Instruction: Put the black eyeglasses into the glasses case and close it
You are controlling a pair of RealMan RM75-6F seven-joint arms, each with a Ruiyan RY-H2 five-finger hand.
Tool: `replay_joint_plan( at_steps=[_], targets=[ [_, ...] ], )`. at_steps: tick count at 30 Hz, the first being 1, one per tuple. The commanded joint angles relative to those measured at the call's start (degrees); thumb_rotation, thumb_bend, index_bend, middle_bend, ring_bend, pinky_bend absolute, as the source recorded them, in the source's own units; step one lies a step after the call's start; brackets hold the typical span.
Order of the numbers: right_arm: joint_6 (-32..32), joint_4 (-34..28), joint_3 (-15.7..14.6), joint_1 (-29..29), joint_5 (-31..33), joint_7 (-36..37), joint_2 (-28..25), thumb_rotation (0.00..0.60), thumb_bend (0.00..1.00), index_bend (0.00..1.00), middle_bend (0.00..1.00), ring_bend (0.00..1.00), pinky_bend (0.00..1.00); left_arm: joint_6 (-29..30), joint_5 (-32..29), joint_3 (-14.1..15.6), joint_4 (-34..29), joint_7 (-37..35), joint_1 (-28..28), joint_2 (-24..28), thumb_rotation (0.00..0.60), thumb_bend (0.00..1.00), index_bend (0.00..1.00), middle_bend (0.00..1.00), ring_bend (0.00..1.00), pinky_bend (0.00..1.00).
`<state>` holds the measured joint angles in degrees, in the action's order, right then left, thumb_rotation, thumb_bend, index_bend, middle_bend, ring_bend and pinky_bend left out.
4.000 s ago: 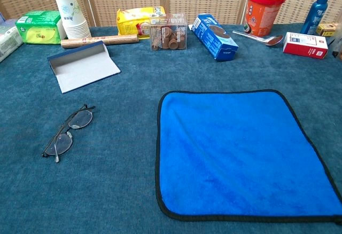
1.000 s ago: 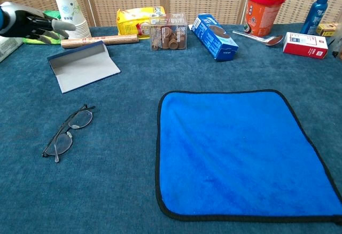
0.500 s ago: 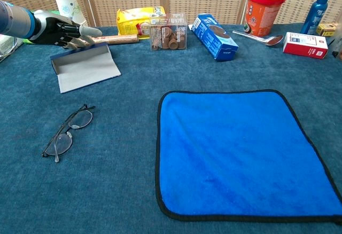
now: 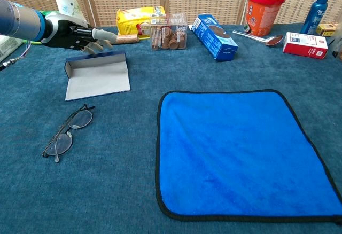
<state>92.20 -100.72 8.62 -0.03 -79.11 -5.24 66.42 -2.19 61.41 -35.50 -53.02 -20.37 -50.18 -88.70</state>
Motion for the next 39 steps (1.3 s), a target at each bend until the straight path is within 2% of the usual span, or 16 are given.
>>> replay_joint_plan(
  at_steps=[1,7,18,24,32,39],
  targets=[
    [0.24,0.07,0.01,-0.15,-0.22,0.21,0.03,0.454,0.35,0.15,0.12,0.03,0.15,-0.98,0.15,-1.53,-2.68,1.43,0.61,0.42,0.301,0.16,0.08,0.1,0.02,0.04],
    [1.08,0.1,0.02,-0.65,-0.74,0.66,-0.16,0.453,0.35,0.15,0.12,0.03,0.15,-2.97,-0.12,-3.62,-8.6,4.84,2.81,1.86,0.299,0.16,0.07,0.1,0.02,0.04],
    [2.21,0.29,-0.06,-1.34,-1.85,1.8,-0.38,0.455,0.35,0.14,0.12,0.03,0.15,-4.09,-1.51,-5.14,-16.79,9.08,7.86,5.13,0.287,0.16,0.05,0.1,0.02,0.04],
    [2.1,0.85,-0.2,-1.56,-2.0,2.75,-0.32,0.453,0.35,0.14,0.12,0.03,0.15,-2.05,-1.66,-6.34,-21.41,11.12,11.88,7.93,0.282,0.16,0.05,0.1,0.01,0.05],
    [1.91,0.96,-0.09,-1.48,-1.88,2.39,0.08,0.455,0.35,0.14,0.12,0.03,0.15,0.71,0.28,-4.76,-16.77,12.69,9.21,8.12,0.28,0.16,0.05,0.1,0.01,0.04],
    [2.39,0.41,-0.03,-2.01,-1.35,1.6,-0.04,0.453,0.35,0.14,0.12,0.03,0.15,1.37,-0.03,-0.24,-5.48,10.98,2.25,2.52,0.283,0.16,0.06,0.1,0.01,0.04]
  ],
)
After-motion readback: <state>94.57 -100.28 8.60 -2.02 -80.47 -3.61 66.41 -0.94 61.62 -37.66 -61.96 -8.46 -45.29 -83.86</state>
